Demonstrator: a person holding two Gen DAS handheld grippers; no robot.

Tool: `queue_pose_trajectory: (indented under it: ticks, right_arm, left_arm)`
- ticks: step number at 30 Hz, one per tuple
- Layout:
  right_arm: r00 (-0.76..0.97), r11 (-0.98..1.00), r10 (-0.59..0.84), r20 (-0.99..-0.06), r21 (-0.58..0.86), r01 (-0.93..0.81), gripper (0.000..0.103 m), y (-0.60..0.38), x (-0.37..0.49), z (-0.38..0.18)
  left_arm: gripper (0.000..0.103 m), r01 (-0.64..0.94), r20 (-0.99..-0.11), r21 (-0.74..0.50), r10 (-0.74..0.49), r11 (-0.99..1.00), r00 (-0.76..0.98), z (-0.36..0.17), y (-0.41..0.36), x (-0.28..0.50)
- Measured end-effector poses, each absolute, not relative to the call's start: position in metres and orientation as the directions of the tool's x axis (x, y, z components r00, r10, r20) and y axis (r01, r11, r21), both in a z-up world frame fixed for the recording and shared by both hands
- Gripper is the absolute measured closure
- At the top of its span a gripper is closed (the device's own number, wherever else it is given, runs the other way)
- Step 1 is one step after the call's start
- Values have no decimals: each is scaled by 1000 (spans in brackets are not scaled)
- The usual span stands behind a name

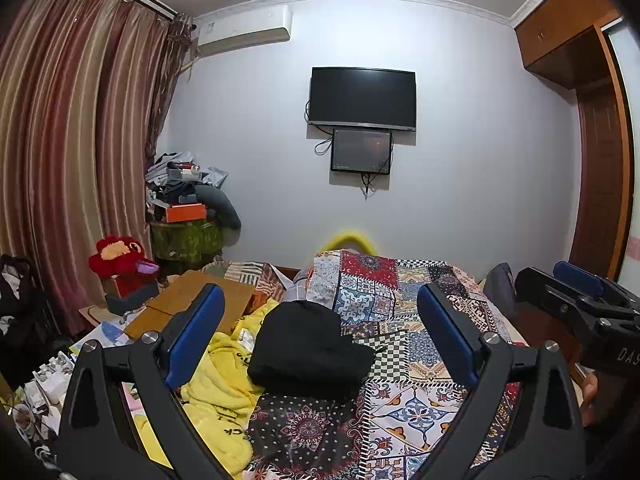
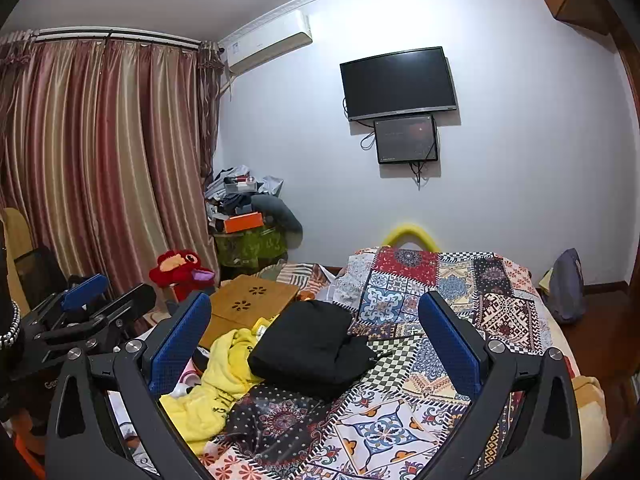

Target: Fold large clothes

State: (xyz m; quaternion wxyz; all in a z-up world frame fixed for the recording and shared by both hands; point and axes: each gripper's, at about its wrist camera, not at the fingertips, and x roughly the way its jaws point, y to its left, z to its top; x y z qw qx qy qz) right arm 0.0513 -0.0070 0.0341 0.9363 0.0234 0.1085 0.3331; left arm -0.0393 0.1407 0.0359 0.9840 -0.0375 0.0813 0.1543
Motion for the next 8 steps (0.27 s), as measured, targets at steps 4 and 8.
queue_pose_trajectory:
  ticks: [4,8]
  right_arm:
    - [752,775,631,-189,123,-619,0,-7,52,33]
    - [751,775,632,-192,130,-619,0,-7,53,32]
  left_arm:
    - [6,-304,-173,-49,292,951,941,35,141,-40]
    - [6,-306,-181,-39,294,951,938,35,141,-39]
